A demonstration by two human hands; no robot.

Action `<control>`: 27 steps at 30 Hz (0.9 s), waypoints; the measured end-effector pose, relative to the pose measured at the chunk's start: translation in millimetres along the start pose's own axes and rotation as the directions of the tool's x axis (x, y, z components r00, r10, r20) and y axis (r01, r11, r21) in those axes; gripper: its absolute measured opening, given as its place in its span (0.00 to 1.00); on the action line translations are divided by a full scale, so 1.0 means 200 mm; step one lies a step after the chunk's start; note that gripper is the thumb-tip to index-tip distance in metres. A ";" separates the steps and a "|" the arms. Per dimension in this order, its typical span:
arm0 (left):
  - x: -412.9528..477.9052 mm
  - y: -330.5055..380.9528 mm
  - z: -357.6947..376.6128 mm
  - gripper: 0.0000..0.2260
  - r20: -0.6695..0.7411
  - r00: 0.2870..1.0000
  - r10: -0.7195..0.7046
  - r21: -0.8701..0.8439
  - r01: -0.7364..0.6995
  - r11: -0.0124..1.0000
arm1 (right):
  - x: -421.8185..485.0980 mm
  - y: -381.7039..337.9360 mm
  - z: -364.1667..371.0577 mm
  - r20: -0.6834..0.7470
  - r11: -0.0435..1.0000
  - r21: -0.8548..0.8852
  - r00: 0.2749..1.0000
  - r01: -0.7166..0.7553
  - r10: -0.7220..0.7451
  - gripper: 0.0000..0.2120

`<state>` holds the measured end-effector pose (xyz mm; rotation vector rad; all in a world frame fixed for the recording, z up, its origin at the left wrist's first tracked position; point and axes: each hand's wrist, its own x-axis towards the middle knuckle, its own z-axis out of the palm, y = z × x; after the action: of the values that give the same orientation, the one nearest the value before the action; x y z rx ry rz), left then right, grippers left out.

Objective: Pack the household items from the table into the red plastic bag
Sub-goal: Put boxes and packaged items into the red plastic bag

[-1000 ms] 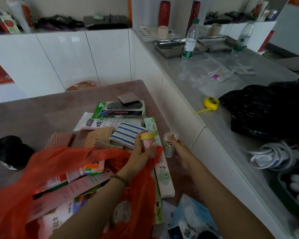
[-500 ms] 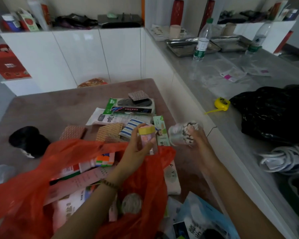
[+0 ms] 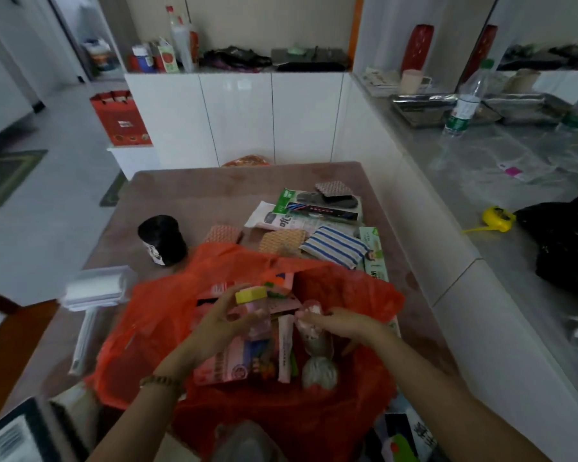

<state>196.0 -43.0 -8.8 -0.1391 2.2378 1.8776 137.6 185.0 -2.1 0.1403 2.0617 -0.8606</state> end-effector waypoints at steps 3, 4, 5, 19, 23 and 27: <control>0.03 -0.03 0.06 0.18 0.028 1.000 0.012 0.042 -0.014 0.999 | 0.01 -0.02 0.00 -0.105 0.985 -0.153 0.990 0.082 -0.098 0.31; 0.04 -0.03 0.09 0.20 0.045 0.999 0.022 0.056 -0.025 0.998 | 0.00 -0.03 0.00 -0.137 0.978 -0.165 0.979 0.130 -0.153 0.25; 0.06 -0.03 0.11 0.20 0.055 0.998 0.030 0.063 -0.034 0.997 | -0.01 -0.04 -0.01 -0.167 0.971 -0.151 0.964 0.184 -0.209 0.23; 0.31 -0.02 0.34 0.21 -0.047 0.962 0.271 0.501 -0.211 0.839 | -0.03 0.22 -0.30 -0.662 0.831 0.214 0.702 0.514 -0.263 0.08; 0.43 0.14 0.42 0.15 -0.028 0.907 0.421 0.462 -0.362 0.810 | 0.05 0.28 -0.42 -0.631 0.836 0.361 0.769 0.414 -0.109 0.17; 0.66 0.24 0.48 0.14 -0.043 0.897 0.440 0.555 -0.345 0.757 | 0.18 0.28 -0.52 -0.475 0.819 0.542 0.872 0.187 0.116 0.23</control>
<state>67.0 68.5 -7.0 0.3036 3.0136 1.3397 66.2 285.0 -18.8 0.7219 2.1877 -1.5957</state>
